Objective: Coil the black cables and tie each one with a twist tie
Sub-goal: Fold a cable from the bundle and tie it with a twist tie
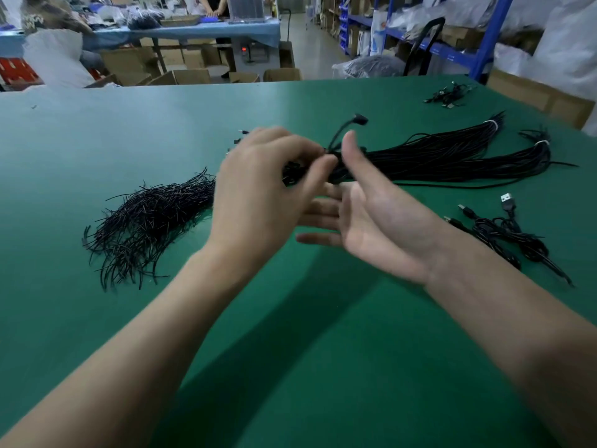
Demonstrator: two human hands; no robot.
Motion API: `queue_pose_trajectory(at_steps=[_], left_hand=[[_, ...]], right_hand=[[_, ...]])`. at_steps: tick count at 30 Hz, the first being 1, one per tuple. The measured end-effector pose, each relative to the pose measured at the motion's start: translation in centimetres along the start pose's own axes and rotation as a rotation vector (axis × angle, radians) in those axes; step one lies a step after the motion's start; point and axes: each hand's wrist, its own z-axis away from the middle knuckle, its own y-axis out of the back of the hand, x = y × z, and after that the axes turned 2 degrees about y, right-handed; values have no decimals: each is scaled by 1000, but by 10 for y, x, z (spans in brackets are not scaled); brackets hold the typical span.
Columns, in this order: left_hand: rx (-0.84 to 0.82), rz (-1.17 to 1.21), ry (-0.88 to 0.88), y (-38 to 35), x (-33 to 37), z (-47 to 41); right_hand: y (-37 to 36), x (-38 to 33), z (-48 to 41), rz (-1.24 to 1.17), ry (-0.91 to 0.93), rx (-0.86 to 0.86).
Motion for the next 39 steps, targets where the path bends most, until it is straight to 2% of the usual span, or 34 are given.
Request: queue_pose_trajectory(at_steps=[3,5,11,14,23,28,30,33,37,39], left_hand=[[32,-14,-44,-15,13,14],[41,-20,-51,-22,17,20],[49,14,30,-29,20,30],[44,-20,16,-29,21,32],[67,-261,-209,-30,15,37],[64,-348,-275,-29,14,37],[67,-245,-207,-25,15,34],[25,103,41,-19,14,22],[-266,384,267,-20,12,17],[-323,494,323,-24,12,21]], right_hand=[[1,-8,0,-302,114,77],[5,-10,0,-333,152,207],[7,-4,-4,-103,249,391],[7,-2,-3,2,259,380],[10,1,-3,121,302,359],[14,3,-5,265,444,507],[20,-1,-5,370,540,580],[26,-4,-5,609,606,586],[10,6,0,959,621,555],[2,11,2,1072,583,544]])
